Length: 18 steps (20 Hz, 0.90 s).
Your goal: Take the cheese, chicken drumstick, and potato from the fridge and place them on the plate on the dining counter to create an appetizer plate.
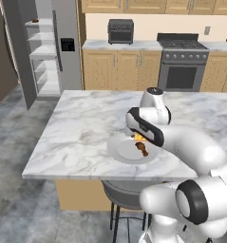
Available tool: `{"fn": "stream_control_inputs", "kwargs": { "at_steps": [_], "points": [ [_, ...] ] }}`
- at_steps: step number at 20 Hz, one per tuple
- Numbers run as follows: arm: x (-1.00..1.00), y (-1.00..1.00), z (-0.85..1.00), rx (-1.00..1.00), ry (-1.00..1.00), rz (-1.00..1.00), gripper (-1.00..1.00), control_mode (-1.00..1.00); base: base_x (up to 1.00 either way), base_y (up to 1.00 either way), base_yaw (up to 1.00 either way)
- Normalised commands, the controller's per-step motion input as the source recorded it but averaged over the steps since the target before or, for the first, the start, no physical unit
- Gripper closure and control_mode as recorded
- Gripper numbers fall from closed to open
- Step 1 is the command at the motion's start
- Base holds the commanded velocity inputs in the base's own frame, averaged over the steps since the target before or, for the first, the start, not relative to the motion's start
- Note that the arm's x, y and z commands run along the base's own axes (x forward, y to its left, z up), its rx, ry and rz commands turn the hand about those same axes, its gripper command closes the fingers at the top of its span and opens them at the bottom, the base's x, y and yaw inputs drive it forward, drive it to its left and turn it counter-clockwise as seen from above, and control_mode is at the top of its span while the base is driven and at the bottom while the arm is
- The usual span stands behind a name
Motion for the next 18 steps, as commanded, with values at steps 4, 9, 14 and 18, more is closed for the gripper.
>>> {"fn": "stream_control_inputs", "kwargs": {
  "at_steps": [4, 9, 14, 18],
  "points": [
    [0.34, 0.04, -0.38, 0.0, 0.0, -0.01, 1.0, -1.0, 0.0, 0.0, 0.0],
    [0.15, 0.01, -0.35, 0.0, 0.0, -0.02, 1.0, -1.0, 0.0, 0.0, 0.0],
    [0.1, 0.0, -0.4, 0.0, 0.0, -0.02, 1.0, -1.0, 0.0, 0.0, 0.0],
    [0.23, 0.03, -0.37, 0.0, 0.0, -0.04, 1.0, -1.0, 0.0, 0.0, 0.0]
  ]
}}
